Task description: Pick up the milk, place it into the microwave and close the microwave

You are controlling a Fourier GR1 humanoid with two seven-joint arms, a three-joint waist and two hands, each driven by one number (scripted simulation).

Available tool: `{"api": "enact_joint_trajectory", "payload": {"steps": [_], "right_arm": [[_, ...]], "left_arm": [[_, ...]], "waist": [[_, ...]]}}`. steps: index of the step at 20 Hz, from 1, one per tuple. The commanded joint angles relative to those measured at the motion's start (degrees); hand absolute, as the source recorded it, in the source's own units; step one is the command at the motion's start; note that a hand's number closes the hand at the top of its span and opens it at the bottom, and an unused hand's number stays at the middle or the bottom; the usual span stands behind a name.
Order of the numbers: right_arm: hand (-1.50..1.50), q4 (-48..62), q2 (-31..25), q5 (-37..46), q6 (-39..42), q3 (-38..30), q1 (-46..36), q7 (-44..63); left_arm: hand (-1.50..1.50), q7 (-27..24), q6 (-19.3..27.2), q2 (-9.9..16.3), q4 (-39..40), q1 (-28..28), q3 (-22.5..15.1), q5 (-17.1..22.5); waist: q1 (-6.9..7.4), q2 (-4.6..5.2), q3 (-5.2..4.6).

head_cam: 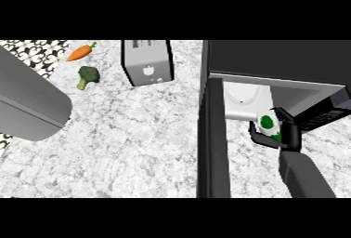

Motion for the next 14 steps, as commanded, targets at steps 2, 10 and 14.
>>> {"api": "enact_joint_trajectory", "payload": {"steps": [2, 10, 14], "right_arm": [[1.5, 2.1, -8.3, 1.9, -4.4, -0.6, -11.2, 10.7], [1.5, -1.4, -9.1, 1.0, -4.3, -0.2, -8.5, 11.0], [1.5, -3.2, -8.2, 0.5, -5.1, 0.1, -7.8, 11.4]], "left_arm": [[-1.5, 0.5, -0.1, 1.1, 0.6, -1.0, 0.2, 0.5], [-1.5, 1.5, 0.8, 2.4, 1.3, -2.7, 0.8, -1.2], [-1.5, 2.0, 1.0, 3.2, 1.3, -3.8, 0.9, -1.4]], "waist": [[3.96, 2.38, 0.18], [4.41, 2.75, 0.19], [5.16, 2.89, 0.2]]}}
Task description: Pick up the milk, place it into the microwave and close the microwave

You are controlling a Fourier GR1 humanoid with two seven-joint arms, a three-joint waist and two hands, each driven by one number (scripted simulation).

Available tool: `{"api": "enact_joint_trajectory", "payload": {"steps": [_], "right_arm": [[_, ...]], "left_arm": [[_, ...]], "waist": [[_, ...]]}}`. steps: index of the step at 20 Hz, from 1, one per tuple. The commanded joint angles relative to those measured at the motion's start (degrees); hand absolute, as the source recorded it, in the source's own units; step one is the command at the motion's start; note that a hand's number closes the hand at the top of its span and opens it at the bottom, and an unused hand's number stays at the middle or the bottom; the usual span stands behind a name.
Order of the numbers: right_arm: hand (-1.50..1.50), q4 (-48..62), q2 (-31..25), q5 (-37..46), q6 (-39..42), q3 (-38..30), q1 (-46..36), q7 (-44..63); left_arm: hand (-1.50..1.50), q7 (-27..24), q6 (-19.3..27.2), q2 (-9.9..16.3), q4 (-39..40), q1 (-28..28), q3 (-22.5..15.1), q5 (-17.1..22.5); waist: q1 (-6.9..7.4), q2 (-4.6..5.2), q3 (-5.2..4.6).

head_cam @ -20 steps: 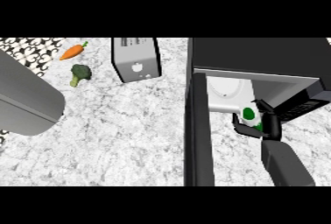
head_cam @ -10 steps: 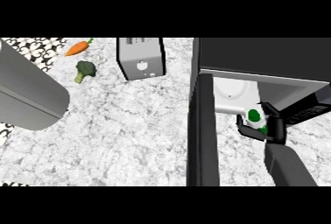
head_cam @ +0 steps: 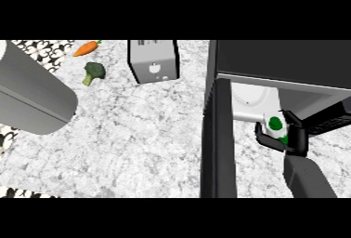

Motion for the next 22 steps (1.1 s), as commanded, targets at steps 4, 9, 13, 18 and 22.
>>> {"api": "enact_joint_trajectory", "payload": {"steps": [4, 9, 13, 18, 22], "right_arm": [[-1.5, 1.4, -6.3, 0.7, -1.0, -0.3, -13.1, 11.2], [-1.5, 1.6, -6.0, 3.9, 0.1, 4.8, -11.5, 12.9], [-1.5, 0.7, -4.8, 5.6, -3.7, 6.5, -12.5, 15.1], [-1.5, -0.7, -1.8, 5.9, -7.6, 7.4, -13.5, 18.4], [-1.5, -2.4, -0.6, 6.2, -9.8, 8.3, -15.0, 20.7]], "left_arm": [[-1.5, 0.5, 0.9, 0.6, 1.1, -1.9, 0.2, -0.8], [-1.5, 0.9, 0.5, 1.5, 1.8, -3.5, -0.5, -1.1], [-1.5, 1.6, 1.0, 1.6, 1.7, -4.6, -1.5, -1.4], [-1.5, 2.1, 0.5, 2.4, 3.4, -5.2, -1.6, -1.1], [-1.5, 3.0, 1.0, 2.9, 3.3, -6.5, -2.4, -1.8]], "waist": [[3.22, 1.42, -0.03], [4.56, 1.72, -0.37], [4.96, 1.51, -0.43], [5.46, 1.07, -0.49], [4.52, 0.91, -0.33]]}}
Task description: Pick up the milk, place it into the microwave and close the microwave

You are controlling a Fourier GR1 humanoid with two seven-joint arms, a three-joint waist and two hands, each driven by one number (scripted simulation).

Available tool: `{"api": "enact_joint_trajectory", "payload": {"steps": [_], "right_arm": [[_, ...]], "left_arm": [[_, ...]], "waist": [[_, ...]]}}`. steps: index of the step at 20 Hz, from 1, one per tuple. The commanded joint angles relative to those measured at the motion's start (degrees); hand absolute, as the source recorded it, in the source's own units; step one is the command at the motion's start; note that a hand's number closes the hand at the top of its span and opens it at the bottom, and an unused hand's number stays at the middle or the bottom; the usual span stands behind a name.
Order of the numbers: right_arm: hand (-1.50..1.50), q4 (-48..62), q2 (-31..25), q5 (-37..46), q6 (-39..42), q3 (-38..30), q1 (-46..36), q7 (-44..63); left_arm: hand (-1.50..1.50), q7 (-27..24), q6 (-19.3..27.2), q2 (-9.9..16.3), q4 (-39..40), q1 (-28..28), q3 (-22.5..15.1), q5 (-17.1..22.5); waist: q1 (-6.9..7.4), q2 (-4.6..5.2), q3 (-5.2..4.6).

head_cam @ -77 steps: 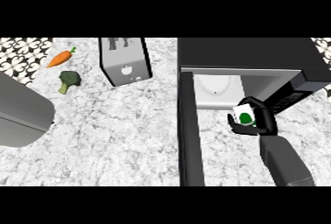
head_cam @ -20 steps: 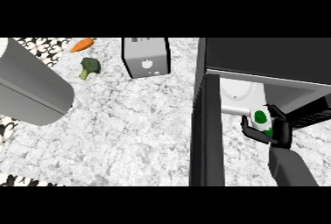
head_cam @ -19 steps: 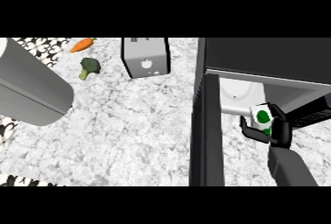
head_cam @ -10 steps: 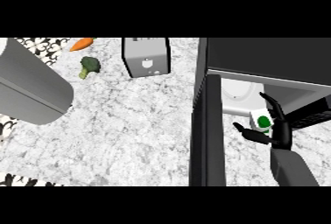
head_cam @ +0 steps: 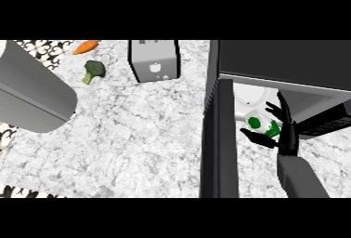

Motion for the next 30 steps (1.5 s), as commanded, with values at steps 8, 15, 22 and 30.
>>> {"api": "enact_joint_trajectory", "payload": {"steps": [8, 15, 22, 30], "right_arm": [[-1.5, 11.0, -3.1, 3.7, 1.7, 1.6, -34.1, 19.9], [-1.5, 18.7, -5.7, 4.5, 3.7, 0.4, -36.4, 16.3], [-1.5, 22.2, -6.6, 2.8, 10.2, -1.5, -34.3, 10.8], [-1.5, 22.9, -6.4, -2.9, 29.1, -5.5, -29.5, 4.1]], "left_arm": [[-1.5, 0.7, 0.0, -1.1, 2.0, -0.7, -2.0, -1.5], [-1.5, 0.6, -0.3, -4.0, 2.5, 0.2, -4.8, -5.7], [-1.5, -3.2, -4.7, -7.2, 4.4, 1.1, -8.1, -9.9], [-1.5, -1.9, -9.4, -9.1, 3.9, 1.6, -17.9, -16.3]], "waist": [[1.04, 0.55, 0.57], [-2.32, 0.3, 0.69], [-4.68, -0.46, 0.61], [-7.15, -1.35, 0.62]]}}
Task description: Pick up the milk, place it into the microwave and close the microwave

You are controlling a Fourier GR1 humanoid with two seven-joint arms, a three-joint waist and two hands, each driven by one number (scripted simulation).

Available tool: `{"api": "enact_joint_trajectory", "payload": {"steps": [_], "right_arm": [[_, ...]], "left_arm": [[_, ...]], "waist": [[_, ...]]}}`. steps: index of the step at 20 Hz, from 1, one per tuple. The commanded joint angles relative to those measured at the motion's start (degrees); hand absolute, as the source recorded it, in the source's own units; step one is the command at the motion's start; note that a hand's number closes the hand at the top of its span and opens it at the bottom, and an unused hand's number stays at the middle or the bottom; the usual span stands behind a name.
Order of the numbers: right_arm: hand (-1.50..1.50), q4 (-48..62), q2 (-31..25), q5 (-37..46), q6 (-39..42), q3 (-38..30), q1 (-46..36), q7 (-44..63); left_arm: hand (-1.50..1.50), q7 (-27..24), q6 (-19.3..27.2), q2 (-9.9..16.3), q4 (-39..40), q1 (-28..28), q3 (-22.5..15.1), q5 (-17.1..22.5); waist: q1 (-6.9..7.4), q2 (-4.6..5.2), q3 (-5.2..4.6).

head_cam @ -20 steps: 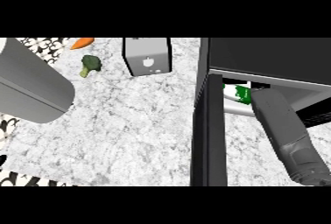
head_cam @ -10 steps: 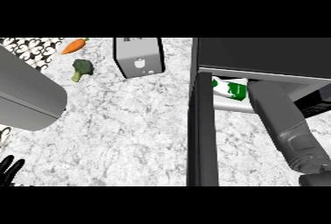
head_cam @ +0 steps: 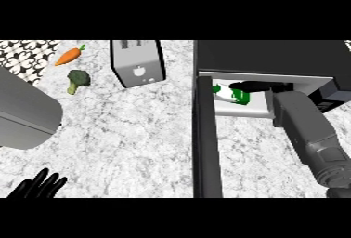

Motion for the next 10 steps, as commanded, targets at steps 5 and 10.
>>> {"api": "enact_joint_trajectory", "payload": {"steps": [5, 10], "right_arm": [[-1.5, -1.7, 2.4, -5.3, 14.6, -3.2, 6.3, -6.1], [-1.5, -5.1, 7.2, -6.2, 18.1, -1.9, 15.8, -10.2]], "left_arm": [[-1.5, -1.6, -4.6, -2.0, 5.9, -2.9, -7.0, -9.6], [-1.5, -1.0, -1.7, -3.7, 6.7, -6.6, -7.8, -14.8]], "waist": [[-2.87, -1.54, -0.24], [-4.35, -2.12, -0.3]]}}
